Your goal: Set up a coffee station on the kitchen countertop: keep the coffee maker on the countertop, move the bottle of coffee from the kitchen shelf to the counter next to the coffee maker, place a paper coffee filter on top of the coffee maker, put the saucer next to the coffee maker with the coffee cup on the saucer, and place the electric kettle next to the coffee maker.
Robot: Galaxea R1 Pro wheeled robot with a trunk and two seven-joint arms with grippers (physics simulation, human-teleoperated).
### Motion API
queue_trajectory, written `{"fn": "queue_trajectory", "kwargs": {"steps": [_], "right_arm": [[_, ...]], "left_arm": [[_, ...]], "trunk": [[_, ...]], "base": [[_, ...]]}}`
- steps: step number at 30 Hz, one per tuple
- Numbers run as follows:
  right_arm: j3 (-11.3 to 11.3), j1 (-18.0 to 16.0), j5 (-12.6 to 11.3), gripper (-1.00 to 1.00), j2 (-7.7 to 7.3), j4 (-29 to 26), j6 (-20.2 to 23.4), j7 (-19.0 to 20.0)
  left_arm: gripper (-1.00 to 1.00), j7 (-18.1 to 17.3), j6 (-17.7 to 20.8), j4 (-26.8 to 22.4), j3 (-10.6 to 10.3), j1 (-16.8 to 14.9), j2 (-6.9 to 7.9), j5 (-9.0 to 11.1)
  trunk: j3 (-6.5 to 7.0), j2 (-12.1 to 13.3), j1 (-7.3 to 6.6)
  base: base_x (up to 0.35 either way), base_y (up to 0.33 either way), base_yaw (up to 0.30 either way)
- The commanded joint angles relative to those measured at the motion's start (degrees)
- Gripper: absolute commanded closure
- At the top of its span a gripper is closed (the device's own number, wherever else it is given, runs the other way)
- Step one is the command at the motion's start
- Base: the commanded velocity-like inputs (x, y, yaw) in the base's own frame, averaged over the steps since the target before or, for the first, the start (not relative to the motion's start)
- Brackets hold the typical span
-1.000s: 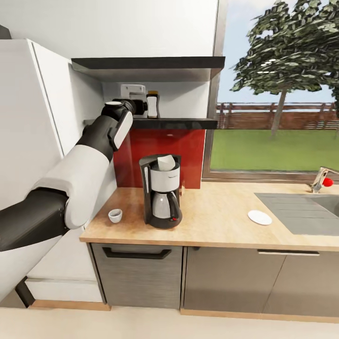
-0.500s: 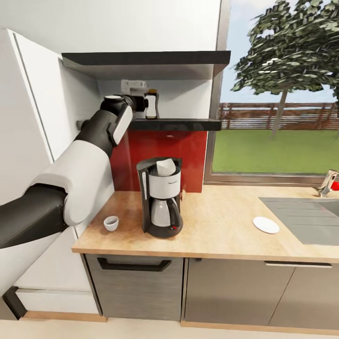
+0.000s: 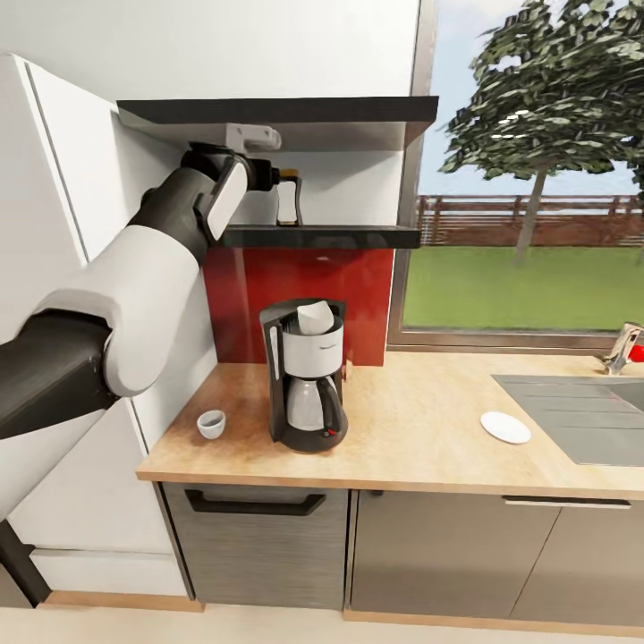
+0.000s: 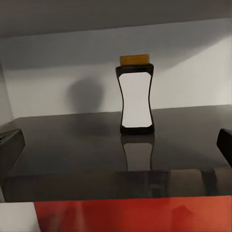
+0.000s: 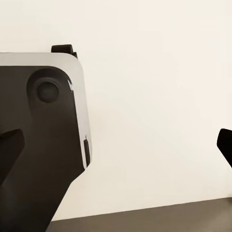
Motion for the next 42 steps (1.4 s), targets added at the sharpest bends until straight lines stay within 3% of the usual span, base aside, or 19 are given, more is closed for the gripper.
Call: {"fn": "queue_trajectory", "kwargs": {"steps": [1, 6, 10, 18, 38, 40, 42], "right_arm": [[-0.4, 0.0, 0.5, -1.0, -0.01, -0.1, 0.2, 0.4], [-0.4, 0.0, 0.5, -1.0, -0.06, -0.1, 0.2, 0.4], [-0.4, 0.0, 0.5, -1.0, -0.07, -0.1, 0.1, 0.4], [-0.4, 0.0, 0.5, -1.0, -0.07, -0.1, 0.2, 0.4], [-0.3, 1.5, 0.5, -1.0, -0.16, -0.1, 0.5, 0.4], [-0.3, 1.8, 0.5, -1.0, -0.16, -0.1, 0.5, 0.4], [-0.3, 2.1, 0.5, -1.0, -0.16, -0.1, 0.5, 0.4]], "left_arm": [[-1.0, 0.1, 0.4, -0.1, -0.3, 0.0, 0.02, 0.2], [-1.0, -3.9, 0.5, -0.1, -0.3, 0.1, 0.2, 0.2], [-1.0, -5.0, 0.2, -0.7, -0.2, 0.2, 0.27, 0.2], [-1.0, -5.0, 0.3, -4.0, -0.1, 0.3, 0.43, 0.1], [-1.0, -5.0, 0.1, -4.2, 0.0, 0.5, 0.28, 0.3], [-1.0, -5.0, 0.1, -4.1, 0.0, 0.5, 0.28, 0.7], [-1.0, -5.0, 0.0, -4.2, 0.0, 1.1, 0.32, 2.4]], "trunk": [[-0.02, 0.0, 0.02], [-0.02, 0.0, 0.02], [-0.02, 0.0, 0.02], [-0.02, 0.0, 0.02], [-0.02, 0.0, 0.02], [-0.02, 0.0, 0.02], [-0.02, 0.0, 0.02]], "base": [[0.032, 0.0, 0.0], [0.208, 0.014, 0.0], [0.261, 0.046, 0.0], [0.07, 0.004, 0.0], [0.06, 0.0, 0.0], [0.192, 0.0, 0.0], [0.24, 0.0, 0.0]]}}
